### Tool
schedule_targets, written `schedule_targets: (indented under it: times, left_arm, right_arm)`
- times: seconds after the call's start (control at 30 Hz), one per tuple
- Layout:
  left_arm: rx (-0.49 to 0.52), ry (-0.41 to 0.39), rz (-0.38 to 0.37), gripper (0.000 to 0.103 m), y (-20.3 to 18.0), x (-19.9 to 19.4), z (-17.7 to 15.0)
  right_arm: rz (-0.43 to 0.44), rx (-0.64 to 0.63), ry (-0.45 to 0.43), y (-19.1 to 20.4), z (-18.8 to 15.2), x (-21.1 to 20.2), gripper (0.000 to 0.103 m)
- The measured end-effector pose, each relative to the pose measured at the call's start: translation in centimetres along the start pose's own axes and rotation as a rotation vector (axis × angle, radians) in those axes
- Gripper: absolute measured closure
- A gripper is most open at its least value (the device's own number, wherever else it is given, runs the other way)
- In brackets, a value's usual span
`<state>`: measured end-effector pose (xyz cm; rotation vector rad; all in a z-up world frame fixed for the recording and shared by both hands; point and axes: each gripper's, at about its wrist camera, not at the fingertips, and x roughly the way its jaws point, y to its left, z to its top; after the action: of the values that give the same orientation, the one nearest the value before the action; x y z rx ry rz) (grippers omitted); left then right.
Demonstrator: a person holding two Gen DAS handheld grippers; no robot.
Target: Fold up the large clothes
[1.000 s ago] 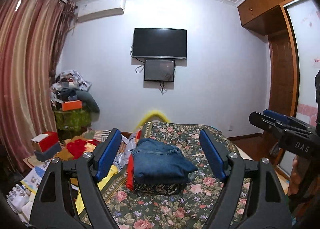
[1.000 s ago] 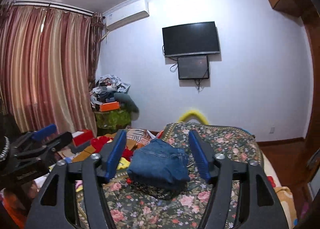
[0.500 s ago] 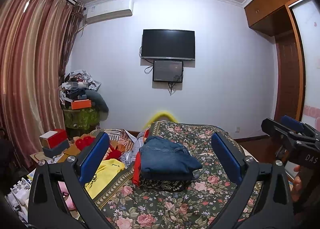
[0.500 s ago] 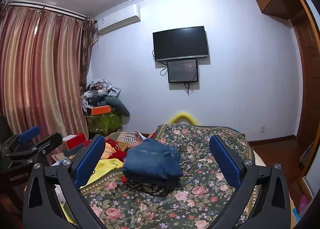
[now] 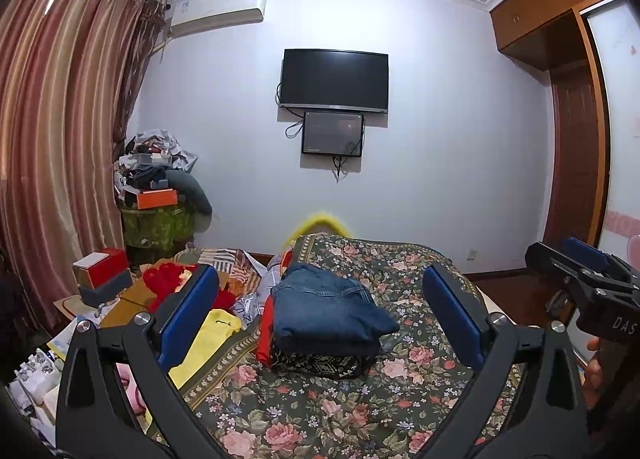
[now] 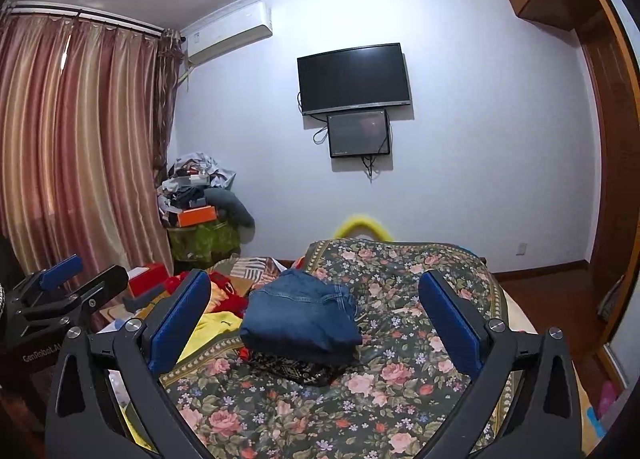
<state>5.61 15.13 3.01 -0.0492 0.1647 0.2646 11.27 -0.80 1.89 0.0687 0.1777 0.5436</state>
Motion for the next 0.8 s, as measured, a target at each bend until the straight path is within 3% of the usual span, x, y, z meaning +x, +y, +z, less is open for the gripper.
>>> schedule_targets:
  times: [0.8]
  left_arm:
    - [-0.024, 0.046, 0.014, 0.001, 0.6, 1.4, -0.9]
  right_arm:
    - [0.012, 0.004, 0.055, -0.1, -0.1, 0.7, 0.0]
